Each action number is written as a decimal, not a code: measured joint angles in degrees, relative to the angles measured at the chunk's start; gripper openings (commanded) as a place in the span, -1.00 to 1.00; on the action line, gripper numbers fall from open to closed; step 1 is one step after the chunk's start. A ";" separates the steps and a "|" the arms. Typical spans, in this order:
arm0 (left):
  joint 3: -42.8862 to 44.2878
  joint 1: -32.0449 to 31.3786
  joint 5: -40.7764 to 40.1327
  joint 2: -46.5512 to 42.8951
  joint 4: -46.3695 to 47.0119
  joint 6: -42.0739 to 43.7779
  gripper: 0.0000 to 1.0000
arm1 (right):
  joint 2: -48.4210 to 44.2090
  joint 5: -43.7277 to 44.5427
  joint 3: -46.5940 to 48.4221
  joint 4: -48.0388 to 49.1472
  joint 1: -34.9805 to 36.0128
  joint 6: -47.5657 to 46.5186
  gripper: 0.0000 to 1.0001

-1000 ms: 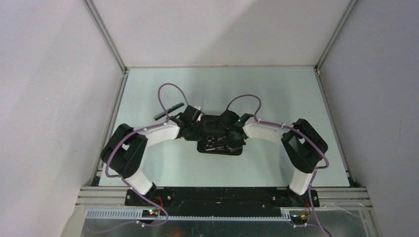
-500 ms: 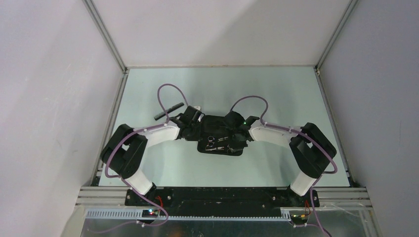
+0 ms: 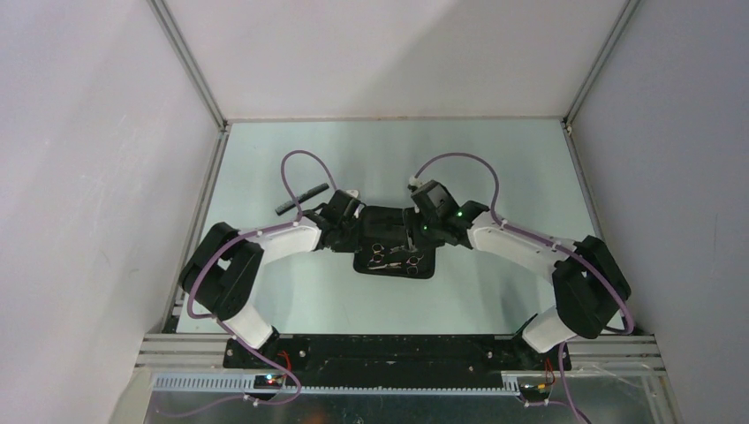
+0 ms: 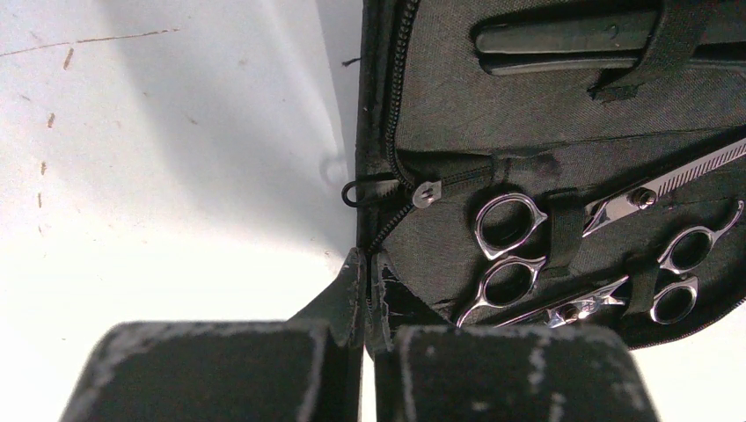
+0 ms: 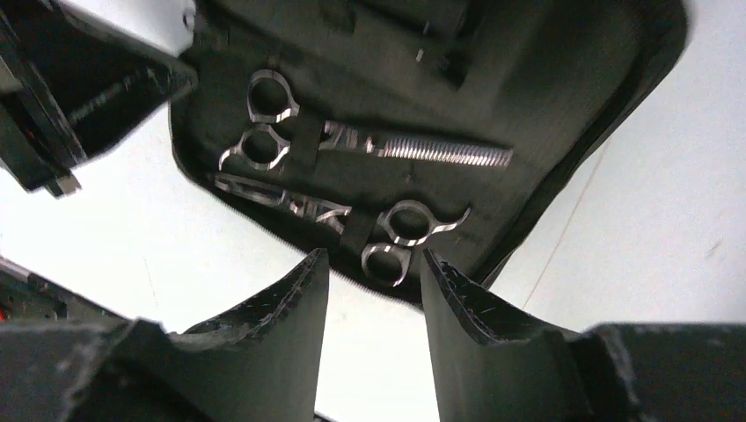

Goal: Sort the hair-cutting tools

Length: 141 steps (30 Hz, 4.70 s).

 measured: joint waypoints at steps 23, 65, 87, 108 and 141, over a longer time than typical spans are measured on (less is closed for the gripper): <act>0.00 0.00 0.07 0.02 0.00 0.02 -1.00 | 13.00 0.81 0.92 13.09 -6.80 -5.40 -0.59; 11.19 2.16 1.03 -4.92 -8.24 2.45 0.55 | -24.33 1.46 -5.55 7.65 -21.59 -4.83 0.61; 44.74 30.69 -1.22 24.76 -25.64 23.23 0.69 | -39.50 2.16 -12.87 6.21 -22.64 -8.57 0.70; 47.43 32.24 6.19 30.05 -33.88 27.56 0.45 | -39.41 1.51 -13.60 6.16 -23.15 -8.41 0.70; 33.48 29.24 0.24 20.02 -25.22 9.99 0.09 | -39.58 0.57 -14.67 6.19 -23.47 -6.97 0.70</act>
